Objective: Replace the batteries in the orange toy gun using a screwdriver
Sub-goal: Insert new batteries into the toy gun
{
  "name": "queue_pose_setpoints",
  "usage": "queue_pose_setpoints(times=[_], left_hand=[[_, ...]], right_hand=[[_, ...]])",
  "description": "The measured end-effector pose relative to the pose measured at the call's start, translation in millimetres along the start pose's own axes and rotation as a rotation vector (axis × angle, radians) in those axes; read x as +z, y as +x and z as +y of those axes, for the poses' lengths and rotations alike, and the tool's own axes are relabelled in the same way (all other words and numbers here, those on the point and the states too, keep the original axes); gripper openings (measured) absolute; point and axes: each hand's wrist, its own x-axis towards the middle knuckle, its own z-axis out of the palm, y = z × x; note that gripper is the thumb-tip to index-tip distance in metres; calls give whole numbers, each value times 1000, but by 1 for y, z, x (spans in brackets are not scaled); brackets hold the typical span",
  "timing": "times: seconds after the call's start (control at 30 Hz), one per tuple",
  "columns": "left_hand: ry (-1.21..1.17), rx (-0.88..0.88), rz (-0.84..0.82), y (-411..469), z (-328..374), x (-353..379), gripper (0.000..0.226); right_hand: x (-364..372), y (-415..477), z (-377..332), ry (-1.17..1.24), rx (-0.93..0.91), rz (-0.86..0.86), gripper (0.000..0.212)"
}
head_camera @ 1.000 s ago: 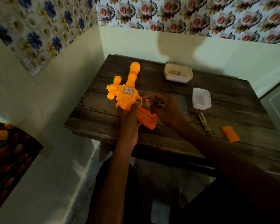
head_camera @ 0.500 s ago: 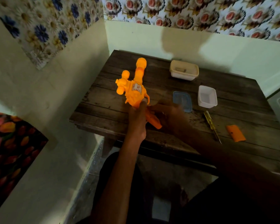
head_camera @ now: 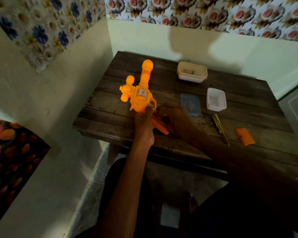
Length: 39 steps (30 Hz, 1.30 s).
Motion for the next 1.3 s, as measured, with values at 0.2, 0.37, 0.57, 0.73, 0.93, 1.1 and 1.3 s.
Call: queue_pose_setpoints(times=[0.2, 0.37, 0.57, 0.73, 0.93, 1.1, 1.3], left_hand=[[26, -13, 10, 0, 2, 0, 31], [22, -16, -2, 2, -1, -4, 54], [19, -21, -42, 5, -2, -6, 28], [35, -37, -77, 3, -1, -8, 34], [36, -42, -37, 2, -1, -7, 39], [33, -51, -18, 3, -1, -9, 24], [39, -43, -17, 3, -1, -9, 28]], right_hand=[[-3, -1, -4, 9, 53, 9, 16], [-8, 9, -16, -83, 224, 3, 17], [-34, 23, -38, -168, 346, -89, 12], [-69, 15, -38, -249, 407, -219, 20], [-72, -1, -27, -269, 449, -352, 34], [-69, -3, -31, -185, 411, -509, 47], [-55, 7, -22, -57, 449, -176, 43]])
